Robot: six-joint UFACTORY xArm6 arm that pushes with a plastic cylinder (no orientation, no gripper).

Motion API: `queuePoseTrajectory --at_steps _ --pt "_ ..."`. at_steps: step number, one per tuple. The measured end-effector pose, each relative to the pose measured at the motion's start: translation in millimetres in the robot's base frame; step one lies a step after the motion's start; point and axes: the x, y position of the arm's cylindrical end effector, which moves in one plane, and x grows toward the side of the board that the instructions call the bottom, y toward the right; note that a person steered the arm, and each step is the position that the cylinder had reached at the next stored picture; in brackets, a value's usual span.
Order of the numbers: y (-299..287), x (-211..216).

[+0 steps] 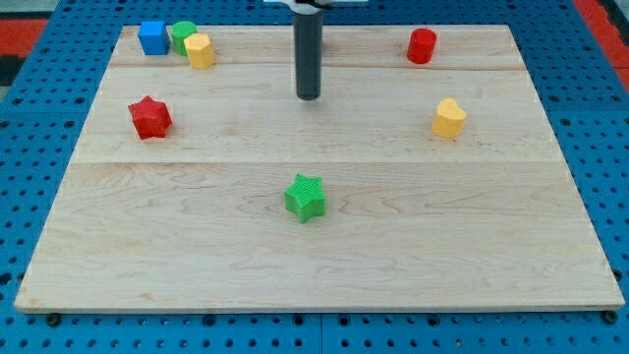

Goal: Slide the yellow hexagon to the center

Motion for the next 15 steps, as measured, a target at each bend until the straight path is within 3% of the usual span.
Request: queuePoseTrajectory --at_steps 2,4,6,9,13,15 --pt "-29.9 -93.2" --pt "-107.4 -125.9" --pt "-138.5 -115.2" --pt "-138.5 -65.4" --pt "-165.7 -47.1" --pt "-149.5 -3.4"
